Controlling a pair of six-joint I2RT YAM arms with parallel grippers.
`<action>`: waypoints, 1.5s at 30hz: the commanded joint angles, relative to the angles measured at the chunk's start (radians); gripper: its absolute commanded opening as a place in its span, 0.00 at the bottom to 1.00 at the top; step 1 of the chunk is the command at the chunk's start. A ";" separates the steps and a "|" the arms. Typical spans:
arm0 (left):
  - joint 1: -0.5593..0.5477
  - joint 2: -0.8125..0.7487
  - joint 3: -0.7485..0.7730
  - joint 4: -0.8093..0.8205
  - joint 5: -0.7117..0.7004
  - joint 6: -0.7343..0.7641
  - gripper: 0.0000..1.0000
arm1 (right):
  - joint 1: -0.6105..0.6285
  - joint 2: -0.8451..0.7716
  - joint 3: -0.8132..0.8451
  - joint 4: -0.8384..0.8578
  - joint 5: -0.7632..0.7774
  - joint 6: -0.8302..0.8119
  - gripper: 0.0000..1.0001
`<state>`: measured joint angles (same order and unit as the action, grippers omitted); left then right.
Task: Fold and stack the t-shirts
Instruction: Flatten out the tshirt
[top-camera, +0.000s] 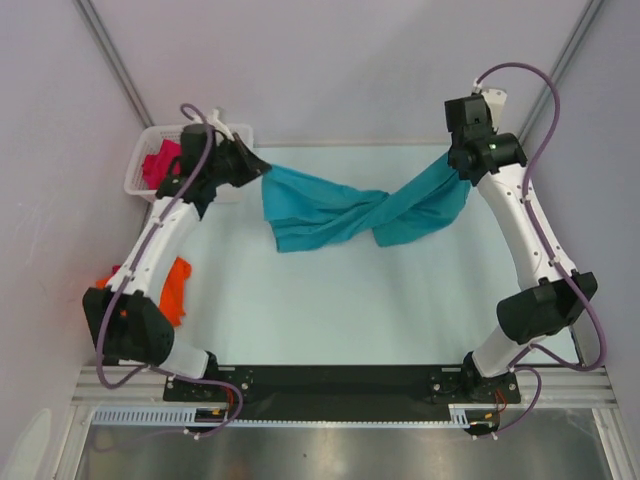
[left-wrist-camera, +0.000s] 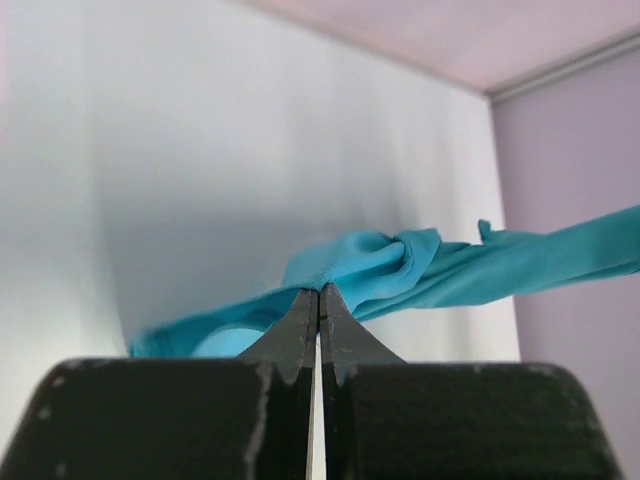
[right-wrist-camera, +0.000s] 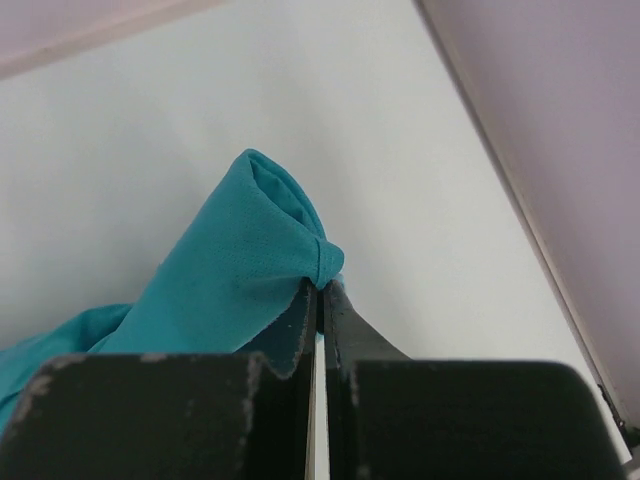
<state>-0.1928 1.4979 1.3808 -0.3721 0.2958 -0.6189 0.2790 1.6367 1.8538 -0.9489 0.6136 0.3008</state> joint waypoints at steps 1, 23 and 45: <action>0.064 -0.122 0.092 -0.108 0.034 0.035 0.00 | -0.001 -0.035 0.071 -0.057 0.092 0.001 0.00; 0.172 -0.121 -0.113 -0.004 0.138 -0.064 0.00 | 0.023 -0.219 0.047 -0.093 0.163 0.052 0.00; -0.089 0.110 -0.209 0.076 -0.039 0.045 0.75 | 0.137 -0.163 -0.008 -0.146 0.127 0.093 0.00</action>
<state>-0.2001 1.7287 1.1854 -0.3252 0.3321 -0.6266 0.4068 1.4738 1.8454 -1.1049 0.7361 0.3737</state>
